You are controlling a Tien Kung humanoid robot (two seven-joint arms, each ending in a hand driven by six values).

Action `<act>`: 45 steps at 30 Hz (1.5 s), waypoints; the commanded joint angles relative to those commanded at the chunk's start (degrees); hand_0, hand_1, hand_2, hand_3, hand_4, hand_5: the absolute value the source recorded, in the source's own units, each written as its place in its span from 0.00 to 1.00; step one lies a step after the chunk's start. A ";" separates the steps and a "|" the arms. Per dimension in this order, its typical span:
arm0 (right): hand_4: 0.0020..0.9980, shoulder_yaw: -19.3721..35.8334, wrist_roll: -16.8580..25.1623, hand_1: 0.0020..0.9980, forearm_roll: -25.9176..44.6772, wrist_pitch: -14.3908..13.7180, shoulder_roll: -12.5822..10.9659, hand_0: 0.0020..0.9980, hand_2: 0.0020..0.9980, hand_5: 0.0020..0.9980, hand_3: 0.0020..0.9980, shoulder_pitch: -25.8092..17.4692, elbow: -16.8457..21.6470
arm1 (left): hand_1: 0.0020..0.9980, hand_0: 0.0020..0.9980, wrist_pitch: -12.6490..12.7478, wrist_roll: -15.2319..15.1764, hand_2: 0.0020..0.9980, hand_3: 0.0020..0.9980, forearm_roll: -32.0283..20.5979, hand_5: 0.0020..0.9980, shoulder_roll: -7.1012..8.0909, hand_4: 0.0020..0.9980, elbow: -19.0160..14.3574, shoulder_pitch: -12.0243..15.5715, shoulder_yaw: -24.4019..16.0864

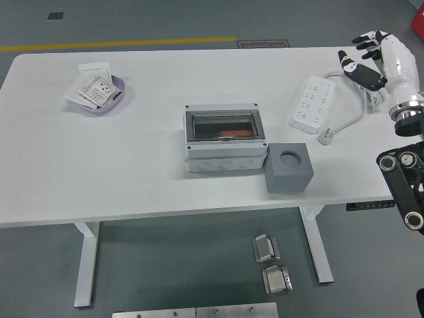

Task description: Pick up the cylinder from the cube,place it in the box,flap close box

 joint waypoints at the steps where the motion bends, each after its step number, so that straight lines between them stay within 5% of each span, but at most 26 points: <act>1: 0.74 -0.29 0.27 0.50 2.06 -0.41 -0.36 0.54 0.59 0.50 0.60 -0.32 0.28 | 0.64 0.64 -0.02 -0.09 0.58 0.59 -0.50 0.22 0.17 0.66 0.00 0.04 0.17; 7: 0.74 -0.41 2.51 0.49 15.63 -0.81 -1.48 0.51 0.54 0.49 0.58 -1.17 1.60 | 0.64 0.64 -0.07 0.12 0.58 0.59 -0.75 0.22 1.50 0.66 0.00 0.44 -0.02; 14: 0.71 2.58 4.59 0.44 26.40 -2.43 0.21 0.42 0.49 0.46 0.56 -2.41 2.16 | 0.64 0.64 -0.24 0.06 0.58 0.60 -0.76 0.22 1.36 0.66 0.00 0.26 0.46; 20: 0.69 5.34 2.89 0.43 18.07 -4.84 4.27 0.42 0.48 0.46 0.55 -2.03 4.58 | 0.64 0.64 -0.22 0.13 0.58 0.60 -0.64 0.22 1.14 0.66 0.00 0.50 0.39; 26: 0.69 2.73 0.59 0.42 6.81 -3.78 6.95 0.41 0.47 0.45 0.55 -0.21 6.25 | 0.64 0.64 -0.12 0.01 0.58 0.60 -0.84 0.22 1.07 0.66 0.00 0.63 0.33; 32: 0.68 3.34 -0.12 0.42 -0.88 -2.46 6.04 0.42 0.46 0.44 0.54 0.47 4.38 | 0.64 0.64 -0.07 -0.28 0.58 0.60 -1.09 0.22 0.83 0.66 0.00 0.30 0.41; 45: 0.66 5.58 1.77 0.42 2.42 0.96 4.90 0.42 0.45 0.42 0.53 -0.43 1.68 | 0.64 0.64 0.03 -0.32 0.58 0.60 -1.29 0.23 0.59 0.66 0.00 0.68 0.55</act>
